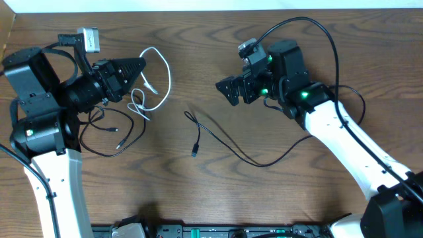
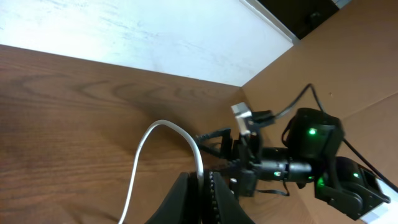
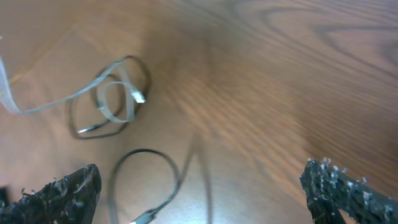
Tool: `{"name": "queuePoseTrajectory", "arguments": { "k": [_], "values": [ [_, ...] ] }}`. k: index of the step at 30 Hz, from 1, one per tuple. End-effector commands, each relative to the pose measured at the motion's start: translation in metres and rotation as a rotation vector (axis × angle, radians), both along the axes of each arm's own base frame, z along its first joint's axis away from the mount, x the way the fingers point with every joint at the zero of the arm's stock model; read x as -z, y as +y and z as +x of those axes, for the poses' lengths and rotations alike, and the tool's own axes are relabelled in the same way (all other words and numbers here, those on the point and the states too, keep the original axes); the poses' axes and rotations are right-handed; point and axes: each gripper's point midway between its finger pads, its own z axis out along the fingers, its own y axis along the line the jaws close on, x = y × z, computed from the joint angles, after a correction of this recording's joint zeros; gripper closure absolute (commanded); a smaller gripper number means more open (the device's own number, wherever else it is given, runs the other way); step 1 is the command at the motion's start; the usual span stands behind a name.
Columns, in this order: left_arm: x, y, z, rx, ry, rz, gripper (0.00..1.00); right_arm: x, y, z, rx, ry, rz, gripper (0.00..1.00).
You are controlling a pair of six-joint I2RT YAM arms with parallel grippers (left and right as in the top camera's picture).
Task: Untangle cables
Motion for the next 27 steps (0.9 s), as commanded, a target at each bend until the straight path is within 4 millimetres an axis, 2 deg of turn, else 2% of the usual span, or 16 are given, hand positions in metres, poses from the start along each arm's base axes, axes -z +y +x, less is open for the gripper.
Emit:
{"name": "queuePoseTrajectory", "arguments": {
  "k": [1, 13, 18, 22, 27],
  "values": [
    [0.0, 0.0, -0.001, 0.003, -0.011, 0.009, 0.92, -0.005, 0.013, -0.016, -0.104, 0.017, 0.044, 0.01],
    [-0.001, -0.001, -0.001, 0.007, -0.01, 0.006, 0.92, 0.001, 0.041, -0.026, -0.086, -0.046, -0.044, 0.01],
    [-0.003, -0.004, -0.004, 0.029, -0.015, -0.007, 0.92, -0.007, 0.058, -0.031, -0.113, -0.106, -0.035, 0.01],
    [-0.003, -0.004, -0.004, 0.029, -0.016, -0.007, 0.92, -0.01, 0.063, -0.031, -0.122, -0.122, -0.02, 0.01],
    [-0.003, -0.003, -0.004, 0.026, -0.016, -0.003, 0.92, -0.021, 0.074, -0.041, -0.198, -0.127, 0.043, 0.01]
  ]
}}
